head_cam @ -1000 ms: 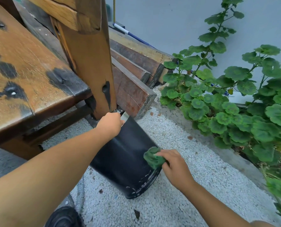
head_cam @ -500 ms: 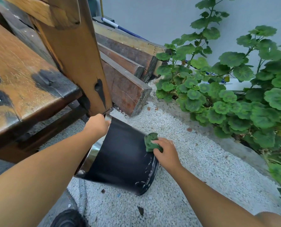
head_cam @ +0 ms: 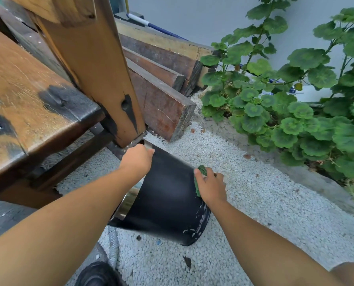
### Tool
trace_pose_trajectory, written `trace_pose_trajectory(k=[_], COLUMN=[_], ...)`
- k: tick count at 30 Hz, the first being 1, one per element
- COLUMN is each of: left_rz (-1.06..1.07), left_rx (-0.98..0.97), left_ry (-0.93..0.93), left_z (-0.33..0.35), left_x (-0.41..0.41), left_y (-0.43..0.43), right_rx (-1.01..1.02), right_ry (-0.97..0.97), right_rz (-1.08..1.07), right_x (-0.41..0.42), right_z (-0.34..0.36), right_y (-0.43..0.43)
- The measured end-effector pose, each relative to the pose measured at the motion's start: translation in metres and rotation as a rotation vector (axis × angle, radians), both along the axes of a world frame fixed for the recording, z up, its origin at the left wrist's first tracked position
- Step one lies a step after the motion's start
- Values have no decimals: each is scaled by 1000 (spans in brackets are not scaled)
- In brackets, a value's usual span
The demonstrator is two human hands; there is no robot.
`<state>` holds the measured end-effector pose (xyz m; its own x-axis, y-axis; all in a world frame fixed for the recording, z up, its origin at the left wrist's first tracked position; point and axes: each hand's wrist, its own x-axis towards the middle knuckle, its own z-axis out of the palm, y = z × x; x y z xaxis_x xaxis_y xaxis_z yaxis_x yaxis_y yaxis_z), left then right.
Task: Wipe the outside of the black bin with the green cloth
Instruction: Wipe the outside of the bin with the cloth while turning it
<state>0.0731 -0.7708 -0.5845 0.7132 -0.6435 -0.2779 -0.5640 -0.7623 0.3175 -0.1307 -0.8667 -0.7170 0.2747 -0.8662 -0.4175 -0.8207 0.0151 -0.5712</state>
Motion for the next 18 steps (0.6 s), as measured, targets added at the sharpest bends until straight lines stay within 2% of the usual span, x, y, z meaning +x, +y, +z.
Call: trace_pose_trajectory(k=[7, 12, 18], left_rz=[52, 95, 111], left_rx=[-153, -156, -186], left_ry=[13, 21, 3], left_z=[-5, -8, -14], left_x=[-23, -7, 5], left_y=[-12, 0, 7], right_rx=[57, -25, 60], right_ry=[-88, -250, -375], right_rz=[-103, -223, -384], right_x=[-27, -36, -33], right_z=[-7, -13, -17], right_y=[26, 97, 167])
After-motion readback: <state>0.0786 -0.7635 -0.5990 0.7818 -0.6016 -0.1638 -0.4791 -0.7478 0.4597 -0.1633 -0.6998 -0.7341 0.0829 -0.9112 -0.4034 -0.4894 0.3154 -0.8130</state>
